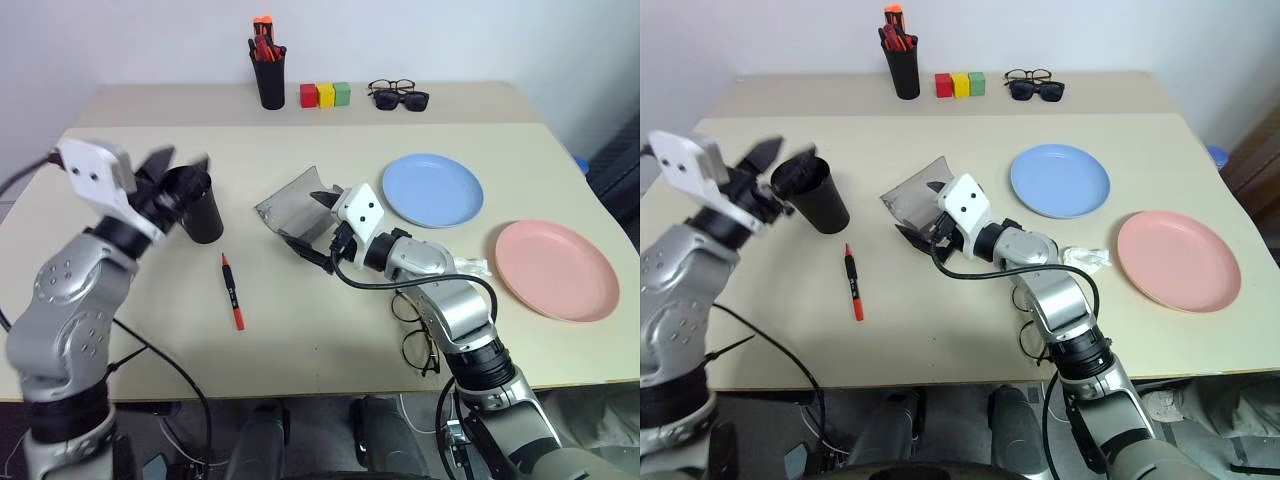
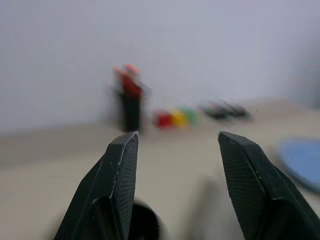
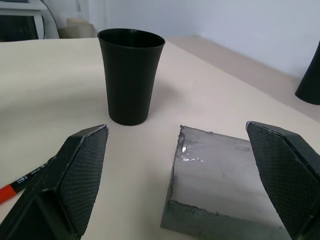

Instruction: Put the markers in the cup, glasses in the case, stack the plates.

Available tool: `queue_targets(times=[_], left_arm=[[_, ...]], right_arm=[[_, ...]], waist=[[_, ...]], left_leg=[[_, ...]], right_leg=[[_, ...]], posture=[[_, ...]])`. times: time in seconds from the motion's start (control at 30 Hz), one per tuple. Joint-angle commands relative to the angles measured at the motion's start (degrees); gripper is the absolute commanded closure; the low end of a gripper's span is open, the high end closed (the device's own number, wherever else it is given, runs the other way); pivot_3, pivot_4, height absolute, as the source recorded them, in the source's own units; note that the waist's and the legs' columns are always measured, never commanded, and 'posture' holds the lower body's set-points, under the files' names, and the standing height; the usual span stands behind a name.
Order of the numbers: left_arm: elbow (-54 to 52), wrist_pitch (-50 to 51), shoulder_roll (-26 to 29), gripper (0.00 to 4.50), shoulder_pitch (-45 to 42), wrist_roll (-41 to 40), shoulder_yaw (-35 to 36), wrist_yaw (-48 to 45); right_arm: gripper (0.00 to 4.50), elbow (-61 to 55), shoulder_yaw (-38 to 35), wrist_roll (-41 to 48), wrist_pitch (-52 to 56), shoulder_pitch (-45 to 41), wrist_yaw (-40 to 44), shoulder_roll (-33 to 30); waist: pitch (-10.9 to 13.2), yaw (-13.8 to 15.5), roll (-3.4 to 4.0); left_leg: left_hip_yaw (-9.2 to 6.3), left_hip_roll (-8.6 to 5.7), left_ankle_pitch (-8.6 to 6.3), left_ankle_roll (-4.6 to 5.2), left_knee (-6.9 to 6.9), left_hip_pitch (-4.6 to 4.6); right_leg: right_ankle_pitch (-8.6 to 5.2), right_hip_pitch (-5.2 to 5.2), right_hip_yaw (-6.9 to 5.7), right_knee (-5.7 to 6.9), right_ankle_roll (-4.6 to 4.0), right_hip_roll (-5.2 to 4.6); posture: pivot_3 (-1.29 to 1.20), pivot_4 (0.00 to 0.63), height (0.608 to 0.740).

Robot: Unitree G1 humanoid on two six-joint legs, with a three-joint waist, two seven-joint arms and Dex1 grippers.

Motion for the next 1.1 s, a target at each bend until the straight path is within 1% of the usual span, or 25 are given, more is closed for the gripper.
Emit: queue_targets(times=[0.03,0.07,0.1,0.13,0.2,0.27,0.4,0.5,0.6,0.7,0.73,0.77,0.83,0.87,0.9,0.93,1.0,1.03,1.1], left_arm=[[-5.5,11.0,6.0,0.16,3.4,-4.2,-1.2,0.3],[-5.8,13.8,7.8,0.07,4.0,-2.4,-3.2,2.2],[-5.6,16.7,8.3,0.07,3.7,-1.5,-4.3,4.8],[-5.0,19.9,7.5,0.07,2.8,-1.7,-4.5,7.5],[-2.4,28.2,3.3,0.07,0.1,-1.2,-4.3,14.7],[-1.1,33.7,0.1,0.07,-1.8,0.0,-4.6,18.4],[0.9,42.0,-6.0,0.07,-4.6,1.4,-5.9,21.2],[1.4,44.0,-8.0,0.07,-5.2,2.4,-6.0,20.5],[1.8,44.2,-9.4,0.82,-5.6,3.5,-6.0,19.8],[2.4,44.0,-9.4,2.30,-5.8,5.0,-6.8,19.1],[2.7,43.7,-9.2,2.73,-5.9,5.5,-7.0,18.9],[2.8,43.5,-9.2,3.33,-5.9,6.0,-7.2,18.6],[2.6,40.0,-7.9,4.35,-5.9,7.3,-8.7,17.2],[1.7,36.8,-7.3,4.47,-6.0,7.6,-9.2,15.7],[0.9,33.1,-6.6,4.47,-6.1,7.9,-9.5,13.7],[-1.1,26.9,-5.8,4.47,-6.2,7.5,-8.9,9.5],[-3.7,18.2,-5.3,4.47,-6.9,5.9,-6.7,3.6],[-4.0,14.9,-5.5,4.47,-7.6,5.3,-5.6,1.7],[-2.4,8.5,-7.0,4.47,-11.3,5.0,-3.1,1.1]], right_arm=[[0.00,0.3,-1.0,0.4,-2.0,-1.6,1.0,0.0],[0.00,0.8,-0.9,0.4,-2.4,-1.9,1.3,0.1],[0.00,1.3,-0.7,0.3,-2.7,-2.2,1.5,0.2],[0.00,1.6,-0.7,0.3,-3.0,-2.4,1.7,0.3],[0.00,2.0,-0.6,0.4,-3.4,-2.8,2.0,0.6],[0.00,2.5,-0.5,0.3,-3.7,-3.1,2.1,0.9],[0.00,1.8,0.0,0.1,-3.9,-2.5,2.2,1.2],[0.00,1.4,0.2,0.0,-3.8,-2.3,2.1,1.4],[0.00,1.0,0.1,0.0,-3.7,-1.9,2.0,1.3],[0.00,0.7,0.1,0.0,-3.5,-1.7,1.9,1.3],[0.00,0.6,0.1,0.0,-3.5,-1.6,1.9,1.3],[0.00,0.6,0.2,0.0,-3.4,-1.6,1.9,1.3],[0.00,0.3,0.3,0.0,-3.0,-1.3,2.3,0.9],[0.00,0.0,0.3,0.1,-2.8,-1.0,2.9,0.2],[0.00,-0.1,0.3,0.3,-2.5,-0.7,3.5,-0.4],[0.00,-0.4,0.1,0.6,-2.3,-0.4,4.6,-1.4],[0.00,-0.3,-0.2,0.8,-2.2,-0.3,5.7,-2.6],[0.00,-0.1,-0.3,0.7,-2.2,-0.4,5.9,-2.9],[0.00,0.3,-0.3,0.7,-2.3,-0.6,6.0,-3.0]], waist=[[0.0,0.0,0.01],[0.0,0.0,0.02],[0.0,0.1,0.02],[0.0,0.0,0.03],[0.0,0.0,0.03],[0.0,0.0,0.00],[0.0,0.0,0.01],[0.0,0.0,0.00],[0.0,0.0,0.01],[0.0,0.1,0.01],[0.0,0.1,0.01],[0.0,0.1,0.01],[0.0,0.1,0.01],[0.0,0.1,0.01],[0.0,0.1,0.01],[0.0,0.2,0.01],[0.0,0.3,0.01],[0.0,0.3,0.01],[0.0,0.4,0.01]], left_leg=[[0.00,0.00,0.00,0.00,0.00,0.02],[0.00,-0.01,0.00,0.00,0.00,0.05],[0.00,-0.01,0.00,0.00,0.00,0.07],[-0.01,0.00,0.00,0.00,0.00,0.07],[0.00,0.00,0.00,0.00,-0.01,0.07],[-0.02,-0.01,0.00,0.00,-0.01,0.07],[-0.05,-0.01,0.00,0.00,-0.03,0.06],[-0.04,-0.01,0.00,0.00,-0.03,0.06],[-0.04,-0.01,0.00,-0.01,-0.03,0.06],[-0.03,-0.01,0.00,-0.01,-0.03,0.06],[-0.03,-0.01,0.00,-0.01,-0.03,0.06],[-0.03,-0.01,0.00,-0.01,-0.03,0.06],[-0.03,-0.01,0.00,-0.01,-0.03,0.06],[-0.03,-0.01,0.00,-0.02,-0.03,0.06],[-0.03,-0.01,0.00,-0.02,-0.03,0.06],[-0.03,-0.01,0.00,-0.02,-0.04,0.05],[-0.02,-0.01,0.01,-0.04,-0.03,-0.01],[-0.01,-0.01,0.01,-0.05,-0.04,-0.03],[0.00,-0.02,0.01,-0.05,-0.04,-0.02]], right_leg=[[0.00,0.02,0.01,0.00,0.00,-0.01],[-0.01,0.06,0.00,0.00,-0.01,0.00],[-0.01,0.06,0.00,0.00,-0.01,0.00],[-0.01,0.07,0.00,0.00,-0.01,0.01],[-0.01,0.06,0.00,0.00,-0.01,0.01],[-0.01,0.06,-0.01,0.00,0.00,0.02],[-0.01,0.03,-0.02,0.02,0.00,0.04],[0.00,0.03,-0.02,0.01,0.00,0.03],[0.00,0.02,-0.02,0.02,0.00,0.03],[0.00,0.02,-0.01,0.01,0.00,0.02],[0.00,0.02,-0.01,0.01,0.00,0.02],[0.00,0.02,-0.01,0.00,0.00,0.02],[0.00,0.02,-0.01,0.00,0.00,0.02],[0.00,0.02,-0.01,0.00,0.00,0.02],[0.00,0.02,-0.01,0.00,0.00,0.02],[0.00,0.02,-0.01,-0.02,-0.01,0.01],[0.00,-0.02,-0.01,-0.05,-0.01,0.00],[0.00,-0.02,-0.01,-0.10,-0.02,-0.02],[-0.01,-0.01,-0.01,-0.11,-0.02,-0.03]], posture=[[0.00,0.150,0.740],[0.00,0.150,0.740],[0.00,0.150,0.740],[0.00,0.150,0.740],[0.00,0.150,0.740],[0.00,0.150,0.740],[0.00,0.150,0.740],[0.00,0.150,0.740],[0.00,0.150,0.740],[0.00,0.150,0.740],[0.00,0.150,0.740],[0.00,0.150,0.740],[0.00,0.150,0.740],[0.00,0.150,0.740],[0.00,0.150,0.740],[0.00,0.150,0.740],[0.00,0.150,0.740],[0.00,0.150,0.740],[0.00,0.150,0.740]])
